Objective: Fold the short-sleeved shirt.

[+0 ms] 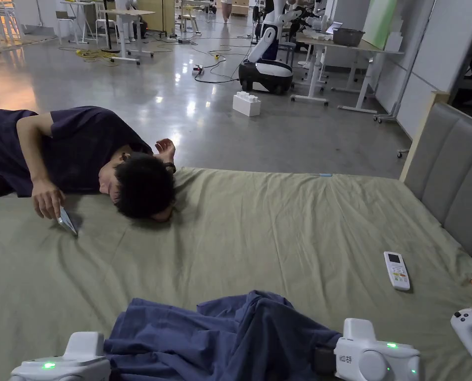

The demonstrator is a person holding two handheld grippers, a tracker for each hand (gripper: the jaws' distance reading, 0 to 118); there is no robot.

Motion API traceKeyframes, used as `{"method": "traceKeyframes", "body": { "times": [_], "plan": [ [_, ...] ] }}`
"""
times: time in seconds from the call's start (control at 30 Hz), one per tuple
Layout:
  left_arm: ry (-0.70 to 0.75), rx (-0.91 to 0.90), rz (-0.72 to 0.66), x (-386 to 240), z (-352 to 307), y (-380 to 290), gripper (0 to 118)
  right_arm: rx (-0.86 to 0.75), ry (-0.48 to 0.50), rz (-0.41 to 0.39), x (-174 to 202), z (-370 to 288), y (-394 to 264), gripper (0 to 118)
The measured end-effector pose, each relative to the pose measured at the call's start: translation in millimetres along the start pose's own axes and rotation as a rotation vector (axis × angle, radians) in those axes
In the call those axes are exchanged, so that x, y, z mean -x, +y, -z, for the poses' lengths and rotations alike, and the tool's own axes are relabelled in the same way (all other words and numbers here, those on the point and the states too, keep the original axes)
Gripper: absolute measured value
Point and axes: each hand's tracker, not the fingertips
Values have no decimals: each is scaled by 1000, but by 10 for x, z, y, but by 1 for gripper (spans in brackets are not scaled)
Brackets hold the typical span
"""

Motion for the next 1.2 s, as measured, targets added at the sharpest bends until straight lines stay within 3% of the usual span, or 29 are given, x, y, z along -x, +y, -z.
{"method": "traceKeyframes", "body": {
  "times": [0.2, 0.4, 0.5, 0.53, 0.7, 1.2],
  "plan": [
    [-1, -4, -5, 67, 63, 11, 5, 119, -22, 11, 133, 418, -141, 84],
    [-7, 2, -10, 125, 134, -17, 5, 56, -7, -18, 220, 380, -170, 76],
    [-11, -12, -8, 150, 145, -1, 5, 35, -6, -18, 251, 388, -165, 17],
    [-12, -17, -7, 136, 108, 16, 5, 31, 0, -23, 246, 375, -173, 9],
    [-24, -95, -10, 181, -44, 134, 5, -148, -46, -68, 194, 30, -137, 5],
    [-27, -399, -13, 342, -1017, 1195, 5, -585, -73, -76, 11, -1412, 756, 4]
  ]
}}
